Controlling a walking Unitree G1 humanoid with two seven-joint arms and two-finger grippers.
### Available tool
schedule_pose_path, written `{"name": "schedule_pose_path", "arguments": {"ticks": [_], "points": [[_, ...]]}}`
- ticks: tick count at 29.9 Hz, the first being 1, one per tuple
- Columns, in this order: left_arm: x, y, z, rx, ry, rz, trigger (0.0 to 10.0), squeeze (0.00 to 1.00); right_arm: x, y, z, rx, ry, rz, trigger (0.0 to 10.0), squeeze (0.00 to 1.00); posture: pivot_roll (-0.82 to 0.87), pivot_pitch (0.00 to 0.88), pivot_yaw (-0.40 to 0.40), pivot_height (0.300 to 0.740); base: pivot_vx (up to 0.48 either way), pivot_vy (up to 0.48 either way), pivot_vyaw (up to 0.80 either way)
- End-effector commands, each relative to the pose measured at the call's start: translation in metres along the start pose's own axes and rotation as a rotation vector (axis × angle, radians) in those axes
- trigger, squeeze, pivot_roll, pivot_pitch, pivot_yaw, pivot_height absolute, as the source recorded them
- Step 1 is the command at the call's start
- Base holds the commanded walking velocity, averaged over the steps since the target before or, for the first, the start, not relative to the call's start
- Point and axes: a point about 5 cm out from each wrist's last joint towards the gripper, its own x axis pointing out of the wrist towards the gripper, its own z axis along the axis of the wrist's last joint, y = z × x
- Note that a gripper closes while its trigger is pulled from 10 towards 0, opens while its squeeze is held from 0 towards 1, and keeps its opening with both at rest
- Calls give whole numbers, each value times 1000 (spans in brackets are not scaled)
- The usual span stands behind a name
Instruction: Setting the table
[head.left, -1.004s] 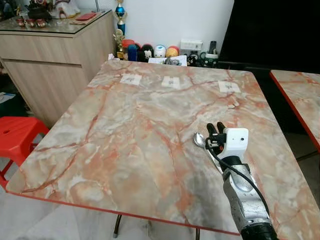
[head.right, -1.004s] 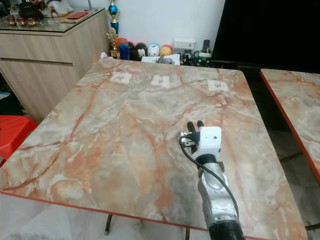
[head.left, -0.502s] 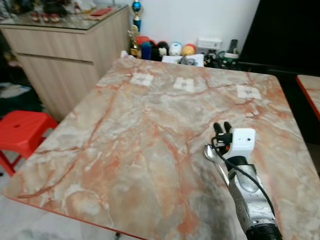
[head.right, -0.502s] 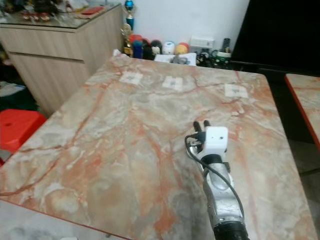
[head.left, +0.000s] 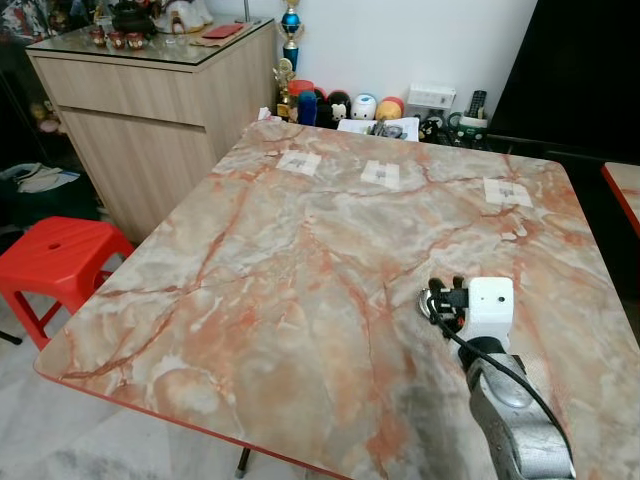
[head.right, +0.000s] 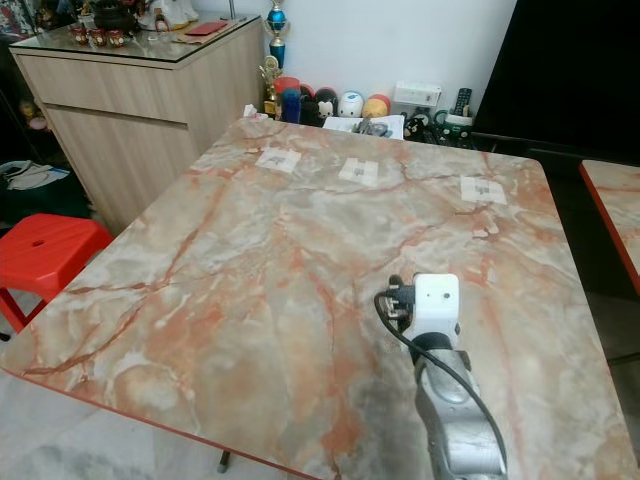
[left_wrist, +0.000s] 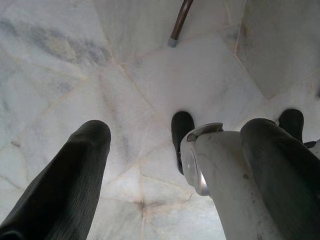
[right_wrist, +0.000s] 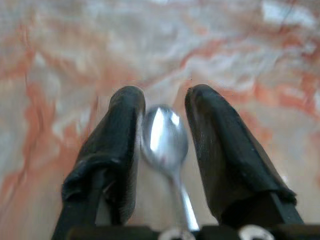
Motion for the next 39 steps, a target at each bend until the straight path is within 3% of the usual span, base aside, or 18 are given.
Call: {"name": "schedule_pose_path", "arguments": {"ticks": [1,2,3,7,18,27,39], "points": [[-2,-1,-9,23,36,-11,10000,0,0,-1,-2,15,43,16,10000,808,-3,72,-26,740,0,0,0],[-2,-1,-9,25,37,-12,10000,0,2,1,-5,13,66,46,10000,90,-6,72,-26,740,0,0,0],[-2,-2,-9,27,37,-13,10000,0,2,3,-8,10,82,67,10000,0,-9,70,-26,740,0,0,0],[-2,-3,-10,36,40,-17,10000,0,3,-1,-21,-44,157,83,10000,0,1,69,-28,740,0,0,0],[-2,-2,-11,44,40,-16,10000,0,7,-25,-11,-5,110,12,10000,0,5,91,-28,740,0,0,0],[-2,0,-11,50,41,-12,10000,0,3,-25,-15,37,118,46,10000,0,12,93,-24,740,0,0,0],[-2,0,-8,51,35,-6,10000,0,-2,-34,-15,23,136,83,10000,0,10,102,-20,740,0,0,0]]}}
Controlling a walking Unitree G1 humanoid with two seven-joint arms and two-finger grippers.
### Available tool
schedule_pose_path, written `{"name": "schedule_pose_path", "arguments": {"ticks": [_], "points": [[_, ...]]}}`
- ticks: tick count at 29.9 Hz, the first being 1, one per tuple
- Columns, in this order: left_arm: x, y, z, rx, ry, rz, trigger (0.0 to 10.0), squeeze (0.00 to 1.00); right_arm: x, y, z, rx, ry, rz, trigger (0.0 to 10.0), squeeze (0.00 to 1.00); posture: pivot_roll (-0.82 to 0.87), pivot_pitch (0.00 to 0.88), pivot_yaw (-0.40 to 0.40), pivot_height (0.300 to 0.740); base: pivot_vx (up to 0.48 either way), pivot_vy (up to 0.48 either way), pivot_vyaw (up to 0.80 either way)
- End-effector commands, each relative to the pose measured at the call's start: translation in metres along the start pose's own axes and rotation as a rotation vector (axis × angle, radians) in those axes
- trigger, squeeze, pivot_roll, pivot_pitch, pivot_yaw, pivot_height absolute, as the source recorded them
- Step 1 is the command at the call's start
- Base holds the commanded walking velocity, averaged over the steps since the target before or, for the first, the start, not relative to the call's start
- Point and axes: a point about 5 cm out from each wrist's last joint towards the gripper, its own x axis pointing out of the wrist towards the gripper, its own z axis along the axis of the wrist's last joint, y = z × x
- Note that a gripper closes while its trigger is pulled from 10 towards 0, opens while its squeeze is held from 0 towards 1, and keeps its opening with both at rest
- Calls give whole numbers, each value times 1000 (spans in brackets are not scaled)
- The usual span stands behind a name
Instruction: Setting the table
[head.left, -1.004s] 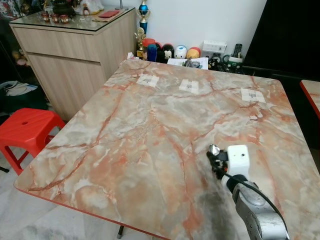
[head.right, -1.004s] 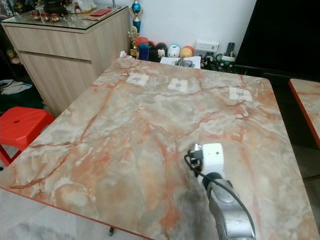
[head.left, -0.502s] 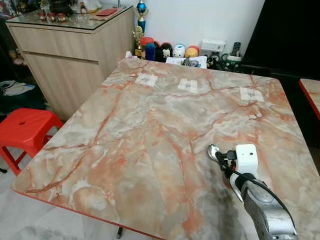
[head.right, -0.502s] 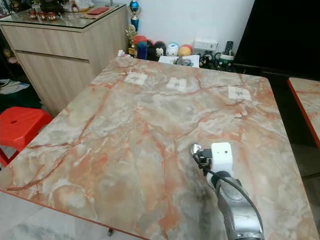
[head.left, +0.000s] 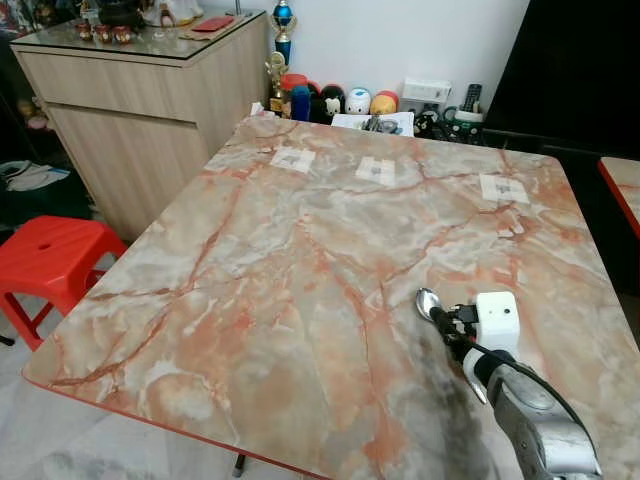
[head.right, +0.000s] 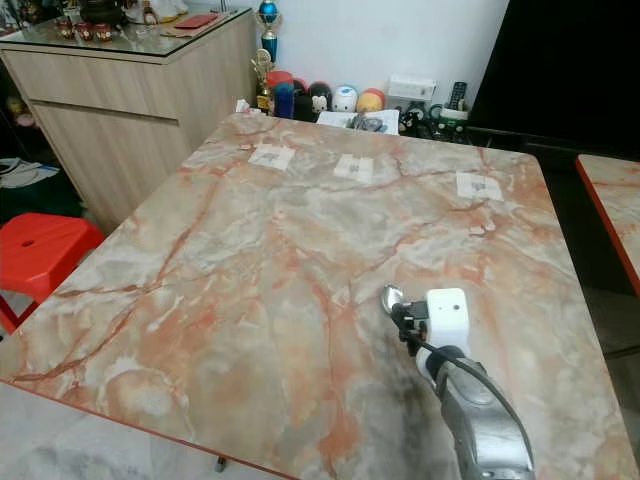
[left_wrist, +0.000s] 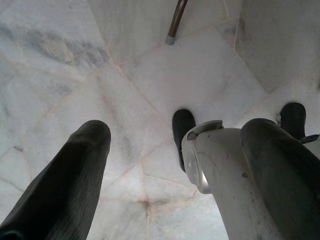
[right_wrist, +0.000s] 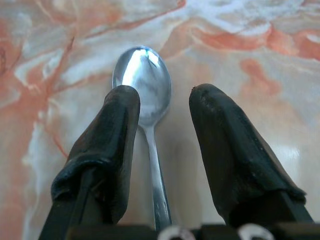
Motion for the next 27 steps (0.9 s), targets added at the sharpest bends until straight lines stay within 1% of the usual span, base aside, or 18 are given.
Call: {"name": "schedule_pose_path", "arguments": {"ticks": [1,8,16,19,21,27], "points": [[-1,0,-7,22,32,1,10000,0,-4,-4,0,7,8,7,10000,0,10,106,-18,740,0,0,0],[-1,0,-6,22,29,1,10000,0,-7,-3,-5,-3,31,46,10000,0,11,109,-18,740,0,0,0],[-1,2,-6,23,27,5,10000,0,-6,3,-7,-4,35,88,10000,0,13,112,-17,740,0,0,0],[-2,2,-6,23,27,5,10000,0,-6,5,-8,-2,41,97,10000,0,14,113,-17,740,0,0,0],[-2,2,-7,23,28,2,10000,0,-6,6,-10,-17,54,98,10000,0,12,115,-18,740,0,0,0],[-2,1,-8,22,30,0,10000,0,-5,6,-13,-23,65,96,10000,0,13,117,-19,740,0,0,0]]}}
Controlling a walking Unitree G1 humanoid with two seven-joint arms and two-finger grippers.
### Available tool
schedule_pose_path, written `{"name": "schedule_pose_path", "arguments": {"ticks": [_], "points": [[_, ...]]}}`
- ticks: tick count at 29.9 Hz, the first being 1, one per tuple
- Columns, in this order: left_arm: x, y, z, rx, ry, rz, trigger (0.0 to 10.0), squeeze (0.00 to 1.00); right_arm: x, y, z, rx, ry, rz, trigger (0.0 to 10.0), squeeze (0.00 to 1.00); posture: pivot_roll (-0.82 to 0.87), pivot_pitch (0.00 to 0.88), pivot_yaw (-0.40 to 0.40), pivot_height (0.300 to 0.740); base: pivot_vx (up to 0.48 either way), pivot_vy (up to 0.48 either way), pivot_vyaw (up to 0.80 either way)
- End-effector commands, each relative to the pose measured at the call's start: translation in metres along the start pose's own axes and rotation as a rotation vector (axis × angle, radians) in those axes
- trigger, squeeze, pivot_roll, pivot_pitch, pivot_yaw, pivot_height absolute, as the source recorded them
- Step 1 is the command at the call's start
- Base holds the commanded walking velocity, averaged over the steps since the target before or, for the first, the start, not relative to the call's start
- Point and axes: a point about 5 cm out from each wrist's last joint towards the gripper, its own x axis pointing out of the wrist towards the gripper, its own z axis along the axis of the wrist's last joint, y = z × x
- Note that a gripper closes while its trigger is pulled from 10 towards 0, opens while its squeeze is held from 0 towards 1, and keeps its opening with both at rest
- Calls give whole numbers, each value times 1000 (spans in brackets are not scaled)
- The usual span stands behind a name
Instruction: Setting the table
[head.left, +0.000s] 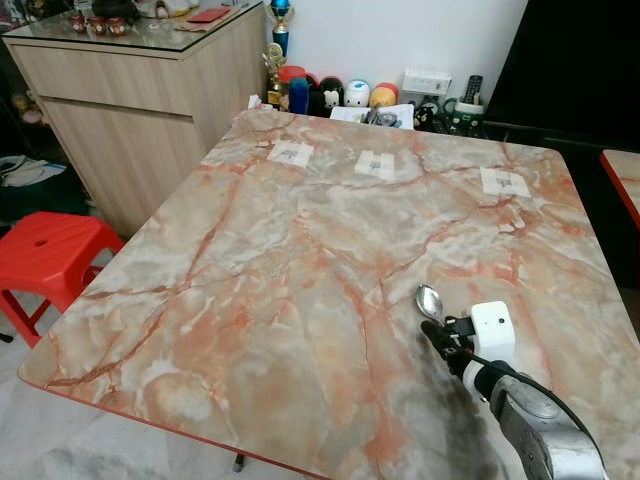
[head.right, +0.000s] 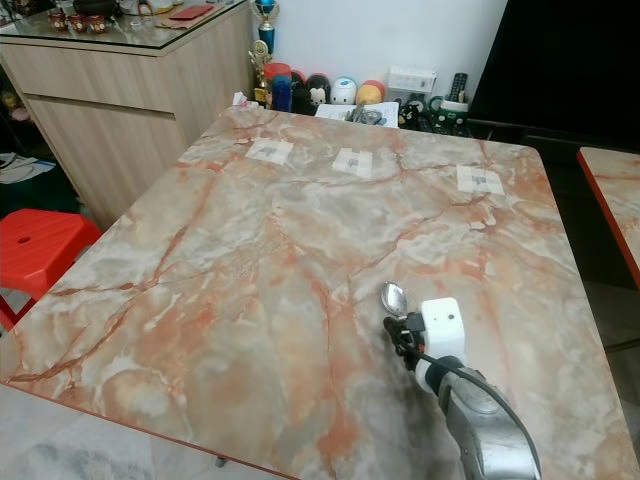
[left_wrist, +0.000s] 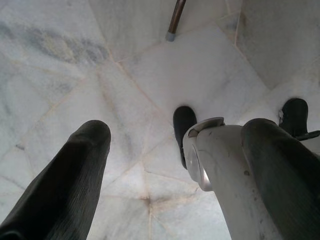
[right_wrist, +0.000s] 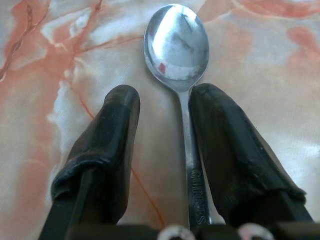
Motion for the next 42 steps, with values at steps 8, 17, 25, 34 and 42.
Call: {"name": "schedule_pose_path", "arguments": {"ticks": [8,17,25,34,42], "points": [[-2,0,-9,16,33,-5,10000,0,-1,-4,-7,-21,30,-34,10000,0,13,117,-21,740,0,0,0],[-2,-2,-9,16,34,-9,10000,0,2,-4,-11,-24,46,-44,10000,0,15,115,-22,740,0,0,0],[-2,-4,-10,15,38,-16,10000,0,3,0,-21,-19,81,-42,3804,0,14,115,-23,740,0,0,0],[-6,-5,-23,13,55,-24,10000,0,6,5,-24,-28,88,-26,0,0,13,103,-24,740,0,0,0],[-10,-5,-33,10,69,-33,10000,0,9,7,-24,-38,85,-20,0,0,12,96,-26,740,0,0,0]]}}
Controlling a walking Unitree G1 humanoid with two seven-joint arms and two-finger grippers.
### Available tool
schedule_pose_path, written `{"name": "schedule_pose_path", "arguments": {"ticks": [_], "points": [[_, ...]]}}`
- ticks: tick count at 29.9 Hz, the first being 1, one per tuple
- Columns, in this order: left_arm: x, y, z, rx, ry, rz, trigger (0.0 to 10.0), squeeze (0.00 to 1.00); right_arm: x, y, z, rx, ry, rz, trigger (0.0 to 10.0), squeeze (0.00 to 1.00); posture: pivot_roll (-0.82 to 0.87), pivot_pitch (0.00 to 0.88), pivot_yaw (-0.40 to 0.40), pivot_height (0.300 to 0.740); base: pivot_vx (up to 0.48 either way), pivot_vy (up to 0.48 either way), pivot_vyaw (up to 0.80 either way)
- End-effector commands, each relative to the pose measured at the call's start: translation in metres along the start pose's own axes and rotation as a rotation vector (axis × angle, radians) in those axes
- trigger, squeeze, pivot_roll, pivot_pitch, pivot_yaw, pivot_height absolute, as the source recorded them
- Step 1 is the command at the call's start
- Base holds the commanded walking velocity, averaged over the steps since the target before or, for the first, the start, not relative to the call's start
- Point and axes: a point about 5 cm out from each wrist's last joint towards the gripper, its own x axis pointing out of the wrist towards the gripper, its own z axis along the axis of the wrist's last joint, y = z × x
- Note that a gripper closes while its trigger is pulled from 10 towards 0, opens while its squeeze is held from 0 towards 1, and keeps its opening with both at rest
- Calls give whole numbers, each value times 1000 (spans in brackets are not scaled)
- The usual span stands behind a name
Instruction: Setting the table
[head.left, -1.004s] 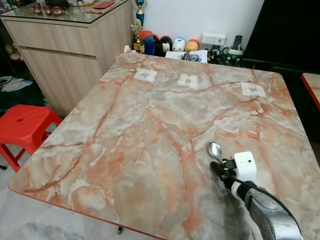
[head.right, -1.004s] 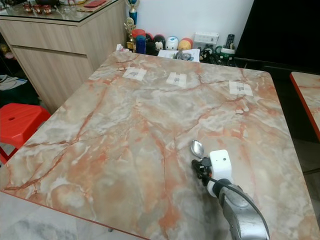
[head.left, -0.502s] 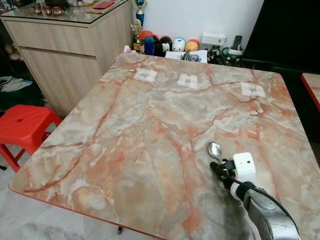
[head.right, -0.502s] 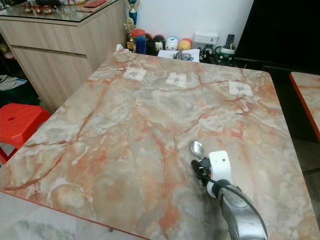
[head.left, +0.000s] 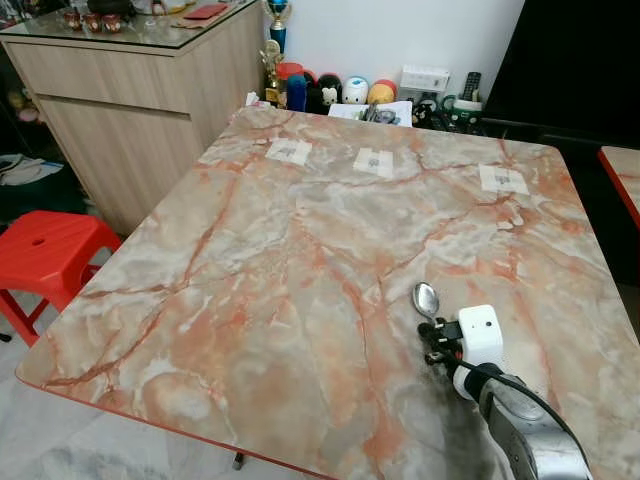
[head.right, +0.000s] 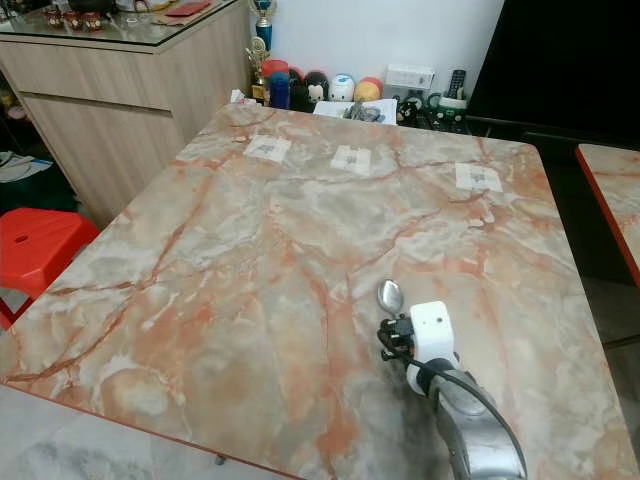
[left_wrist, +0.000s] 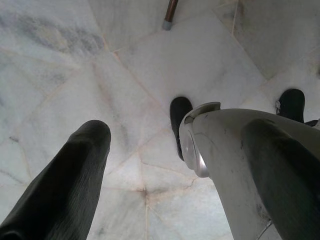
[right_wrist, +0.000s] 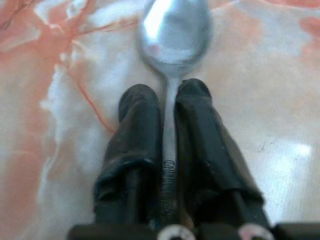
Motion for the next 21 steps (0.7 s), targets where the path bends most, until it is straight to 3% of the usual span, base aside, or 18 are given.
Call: {"name": "schedule_pose_path", "arguments": {"ticks": [1,9,14,15,16,21], "points": [[-4,-3,-16,16,48,-22,10000,0,0,1,-15,6,76,-2,0,0,12,96,-26,740,0,0,0],[-5,-2,-18,15,54,-24,10000,0,2,5,-16,4,72,5,0,0,14,101,-26,740,0,0,0],[-3,-4,-14,17,49,-24,10000,0,3,5,-9,15,4,-19,0,0,12,104,-26,740,0,0,0],[-2,-5,-12,18,47,-22,10000,0,3,4,2,16,-84,-60,2824,0,12,104,-26,740,0,0,0],[-2,-5,-11,19,46,-20,10000,0,3,3,8,27,-129,-82,10000,0,14,104,-24,740,0,0,0],[-2,-5,-10,18,41,-6,10000,0,-3,-2,32,97,-312,-199,10000,0,17,104,-26,740,0,0,0]]}}
